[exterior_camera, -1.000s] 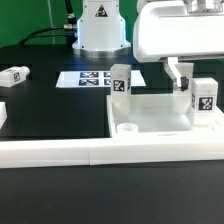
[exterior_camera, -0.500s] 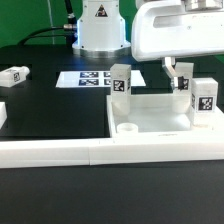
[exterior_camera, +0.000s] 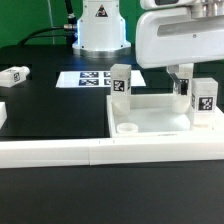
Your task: Assemble square table
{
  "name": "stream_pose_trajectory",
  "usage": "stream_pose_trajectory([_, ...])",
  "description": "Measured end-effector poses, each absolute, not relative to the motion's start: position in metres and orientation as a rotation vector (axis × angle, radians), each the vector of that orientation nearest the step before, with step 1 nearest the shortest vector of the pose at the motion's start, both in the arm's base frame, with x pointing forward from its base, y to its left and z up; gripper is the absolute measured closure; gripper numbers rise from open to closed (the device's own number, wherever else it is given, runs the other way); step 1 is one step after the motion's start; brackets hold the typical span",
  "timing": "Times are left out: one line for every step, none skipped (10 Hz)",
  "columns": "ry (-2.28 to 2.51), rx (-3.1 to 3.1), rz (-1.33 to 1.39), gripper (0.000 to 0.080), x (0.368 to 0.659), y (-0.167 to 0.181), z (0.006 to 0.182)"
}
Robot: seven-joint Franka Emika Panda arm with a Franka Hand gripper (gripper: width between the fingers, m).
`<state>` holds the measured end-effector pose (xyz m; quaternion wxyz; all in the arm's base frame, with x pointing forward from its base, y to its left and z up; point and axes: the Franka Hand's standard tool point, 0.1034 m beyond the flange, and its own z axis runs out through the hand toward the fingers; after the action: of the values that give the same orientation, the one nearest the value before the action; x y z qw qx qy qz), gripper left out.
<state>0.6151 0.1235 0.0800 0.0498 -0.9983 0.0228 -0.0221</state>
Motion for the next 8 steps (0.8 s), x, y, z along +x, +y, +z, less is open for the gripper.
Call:
stream_pose_trajectory([0.076, -3.037, -0.006, 0.0151, 0.6216, 0.12, 0.0788])
stream_pose_trajectory([0.078, -3.043, -0.065, 0.0151, 0.6288, 0.1144, 0.0762])
stream_pose_trajectory([0.078, -3.047, -0.066, 0.0151, 0.6266, 0.1136, 0.0738])
stream_pose_trajectory([0.078, -3.047, -0.067, 0.0151, 0.6271, 0.1136, 0.0743])
stream_pose_trajectory([0.082, -3.047, -0.067, 0.0151, 0.6271, 0.1133, 0.0741])
stream_pose_trajectory([0.128, -3.045, -0.065, 0.0292, 0.6271, 0.1133, 0.0739])
stream_pose_trajectory([0.143, -3.044, -0.064, 0.0292, 0.6271, 0.1132, 0.0739])
stream_pose_trajectory([0.253, -3.033, -0.058, 0.043, 0.627, 0.1136, 0.0738])
